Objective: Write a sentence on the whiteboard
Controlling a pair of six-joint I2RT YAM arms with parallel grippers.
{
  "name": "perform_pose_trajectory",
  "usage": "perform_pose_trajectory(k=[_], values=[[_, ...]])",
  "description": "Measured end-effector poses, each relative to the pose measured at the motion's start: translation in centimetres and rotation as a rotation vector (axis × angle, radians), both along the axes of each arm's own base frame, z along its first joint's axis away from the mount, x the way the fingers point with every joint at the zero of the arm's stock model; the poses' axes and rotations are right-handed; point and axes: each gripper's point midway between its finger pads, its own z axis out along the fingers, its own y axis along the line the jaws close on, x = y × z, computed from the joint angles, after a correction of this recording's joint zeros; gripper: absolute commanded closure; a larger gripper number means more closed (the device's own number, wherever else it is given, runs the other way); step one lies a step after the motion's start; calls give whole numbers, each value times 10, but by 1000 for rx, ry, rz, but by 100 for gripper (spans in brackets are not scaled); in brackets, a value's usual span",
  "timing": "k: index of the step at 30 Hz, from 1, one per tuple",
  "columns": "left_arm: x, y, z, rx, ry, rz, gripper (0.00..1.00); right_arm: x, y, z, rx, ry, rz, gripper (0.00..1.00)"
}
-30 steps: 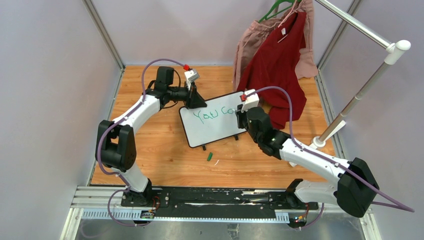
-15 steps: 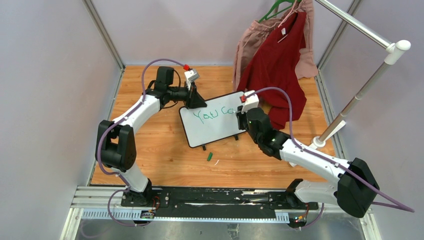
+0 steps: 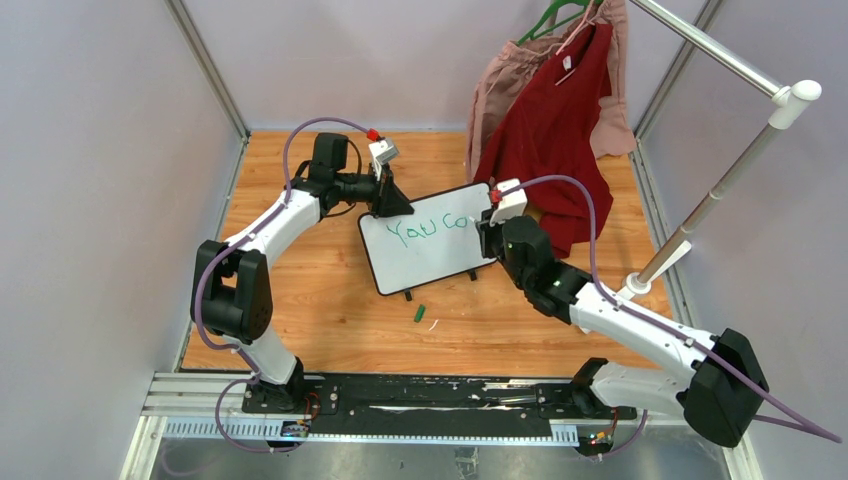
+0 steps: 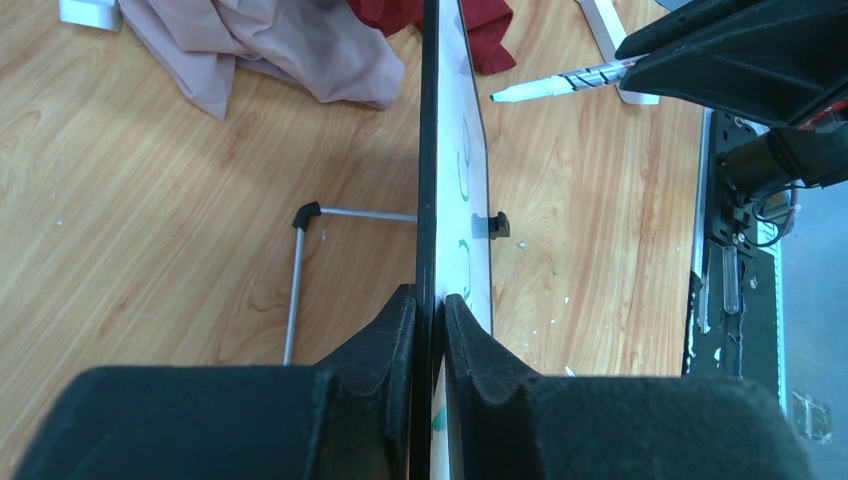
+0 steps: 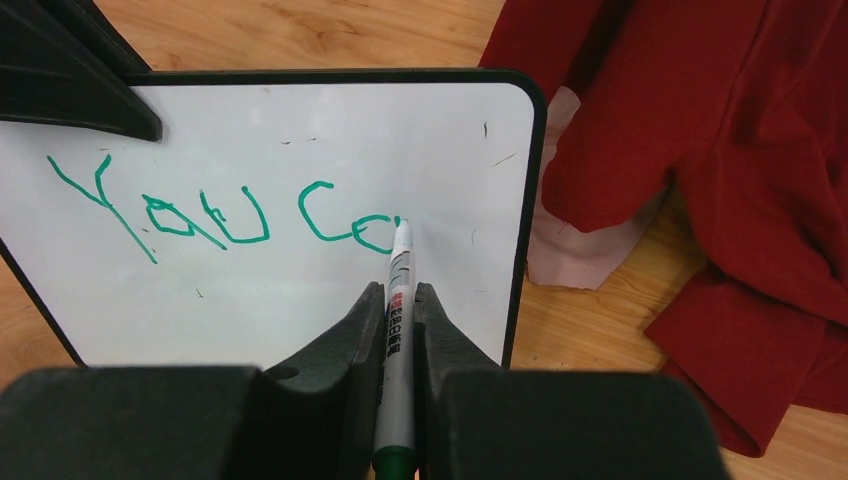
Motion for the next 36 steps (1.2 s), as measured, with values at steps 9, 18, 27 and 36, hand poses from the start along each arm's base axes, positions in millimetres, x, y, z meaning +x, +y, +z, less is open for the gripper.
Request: perform_pose_trajectory(k=[9, 18, 27, 36], values=[[0, 0, 0, 0, 0, 0, 100, 4, 1, 1, -5, 1, -5, 100], [0, 0, 0, 0, 0, 0, 100, 11, 4, -2, -6, 2, -12, 100], [0, 0, 0, 0, 3, 1, 100, 14, 2, -8, -16, 12, -21, 100], [0, 0, 0, -1, 1, 2, 100, 13, 1, -10, -19, 17, -22, 100]])
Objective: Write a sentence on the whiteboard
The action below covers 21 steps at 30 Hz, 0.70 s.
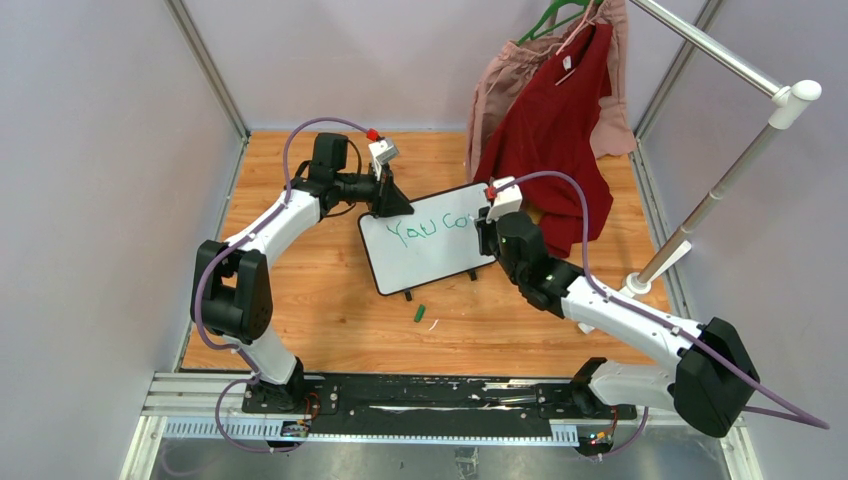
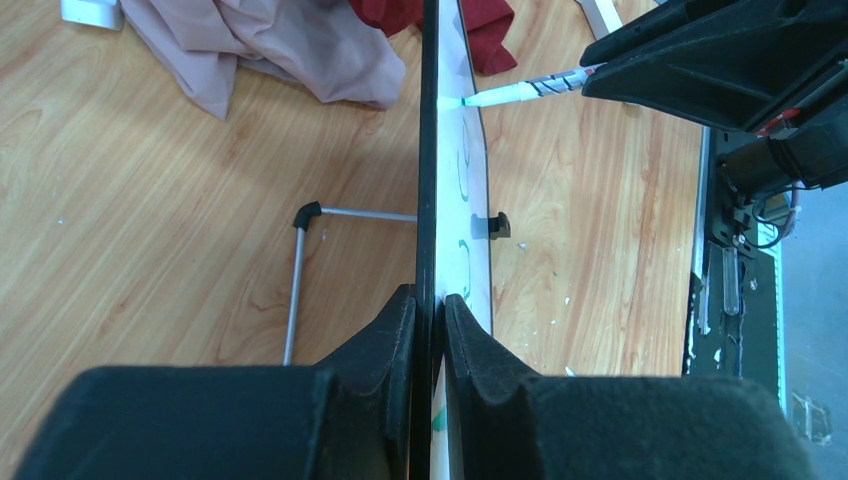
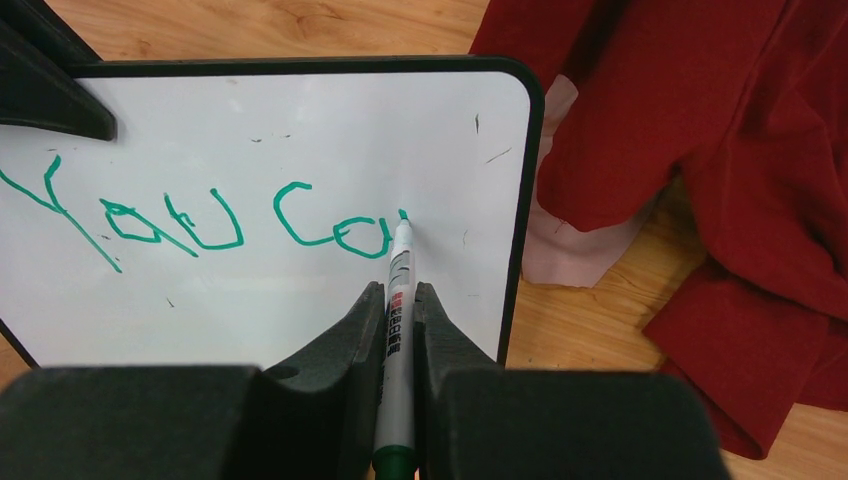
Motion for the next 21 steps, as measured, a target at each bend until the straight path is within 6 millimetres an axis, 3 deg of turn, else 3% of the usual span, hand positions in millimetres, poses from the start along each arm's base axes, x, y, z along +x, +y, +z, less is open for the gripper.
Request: perform_pose_trajectory(k=[21], values=[[-1, 1, 0, 1, -2, 5, 100, -4, -3, -10, -2, 23, -4, 100]])
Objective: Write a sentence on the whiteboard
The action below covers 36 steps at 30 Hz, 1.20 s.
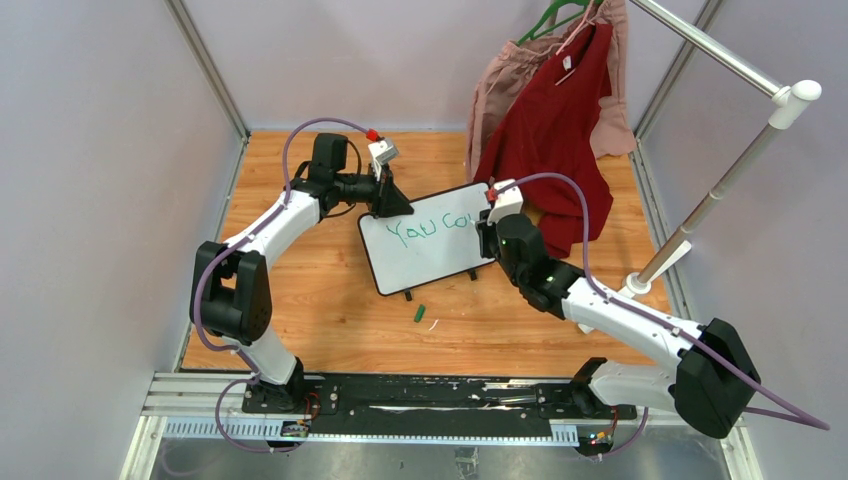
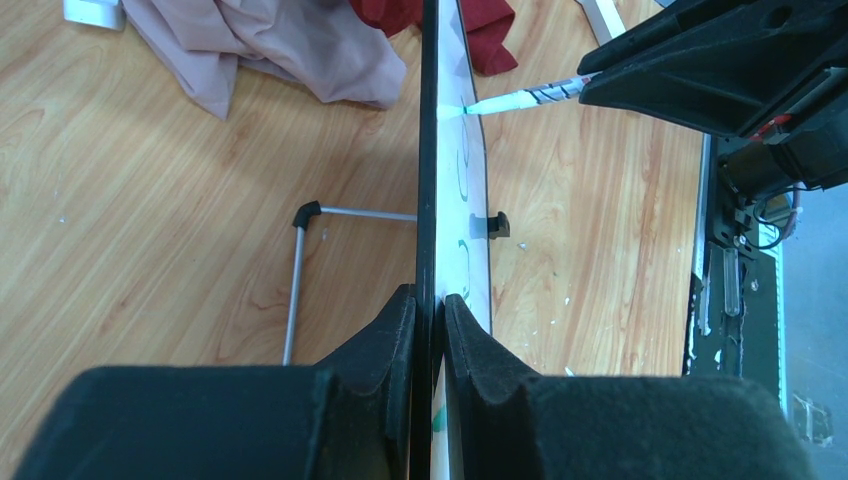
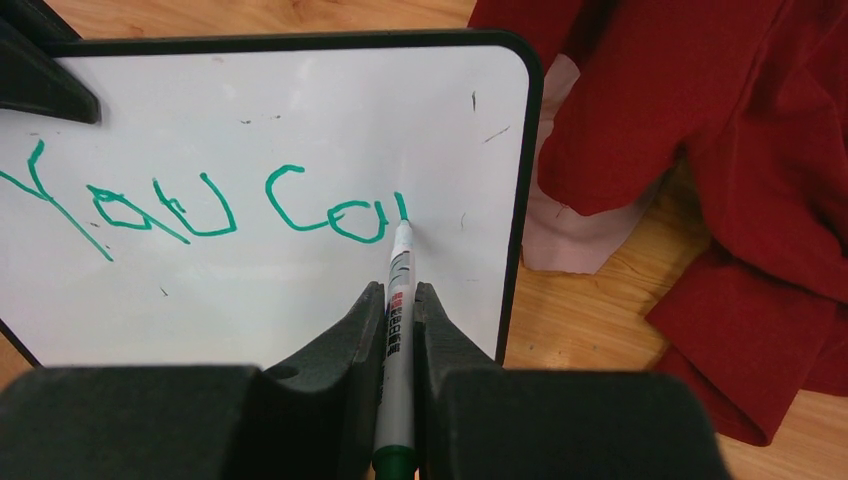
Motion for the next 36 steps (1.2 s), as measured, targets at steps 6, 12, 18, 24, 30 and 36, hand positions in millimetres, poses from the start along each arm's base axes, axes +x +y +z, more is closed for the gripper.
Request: perform_pose_trajectory(k=[6, 12, 18, 24, 30, 36], values=[[0, 0, 0, 0, 0, -1, 100, 4, 3, 10, 11, -12, 0, 100], [0, 0, 0, 1, -1, 0, 100, 7, 3, 13, 12, -15, -5, 100], [0, 0, 0, 2, -2, 2, 100, 11, -1, 13, 13, -14, -17, 100], [0, -1, 1, 1, -7, 1, 100, 16, -6, 13, 12, -15, -34, 100], [0, -1, 1, 0, -7, 1, 100, 16, -7, 14, 12, -15, -39, 100], [0, -1, 1, 0, -6, 0, 100, 13, -11, 9, 8, -8, -41, 100]])
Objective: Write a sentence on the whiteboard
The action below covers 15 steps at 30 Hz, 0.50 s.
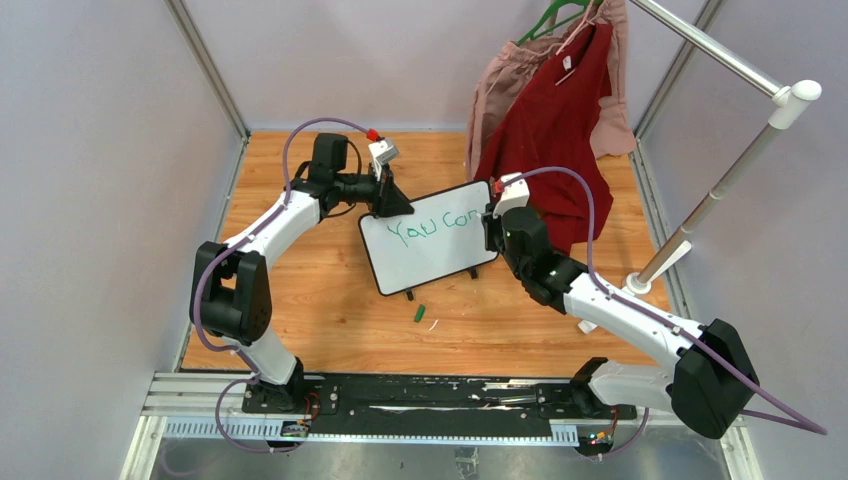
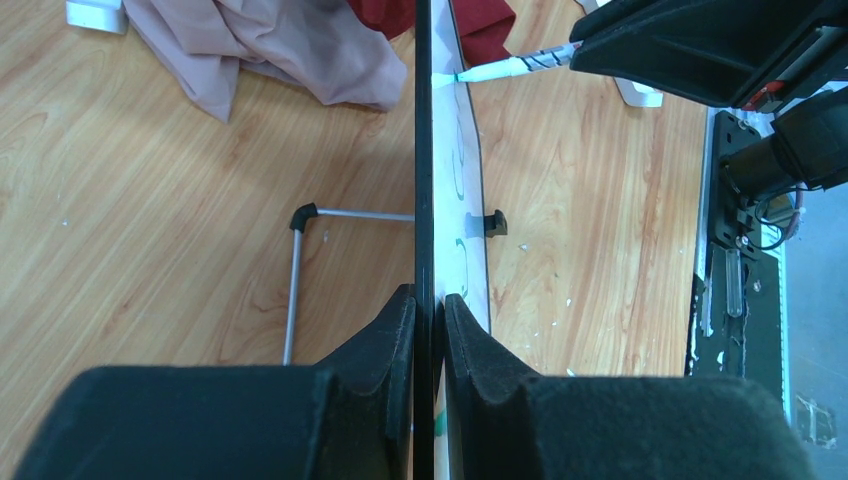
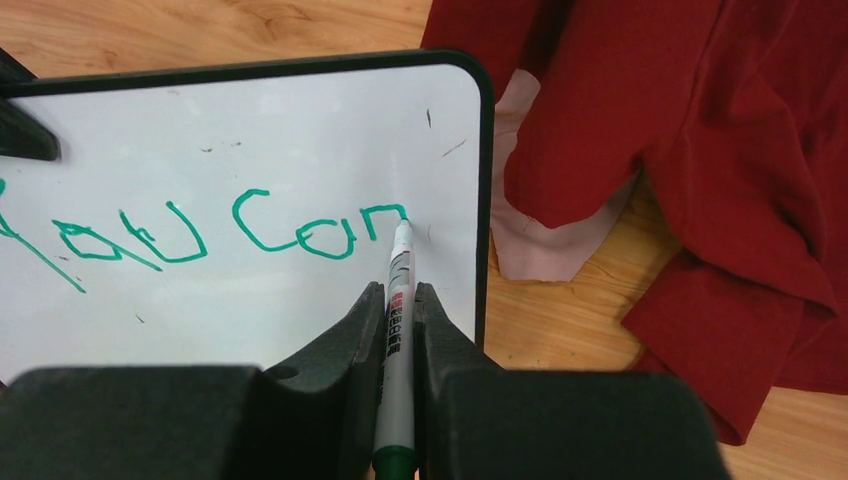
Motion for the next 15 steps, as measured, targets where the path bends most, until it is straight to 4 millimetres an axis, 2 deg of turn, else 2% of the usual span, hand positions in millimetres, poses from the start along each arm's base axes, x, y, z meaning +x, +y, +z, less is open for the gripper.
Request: perform_pose_trajectory(k=[8, 15], values=[[0, 0, 0, 0, 0, 0, 100, -6, -6, -13, -21, 30, -3, 100], [0, 0, 0, -1, 1, 0, 100, -10, -7, -11, -20, 36, 4, 100]])
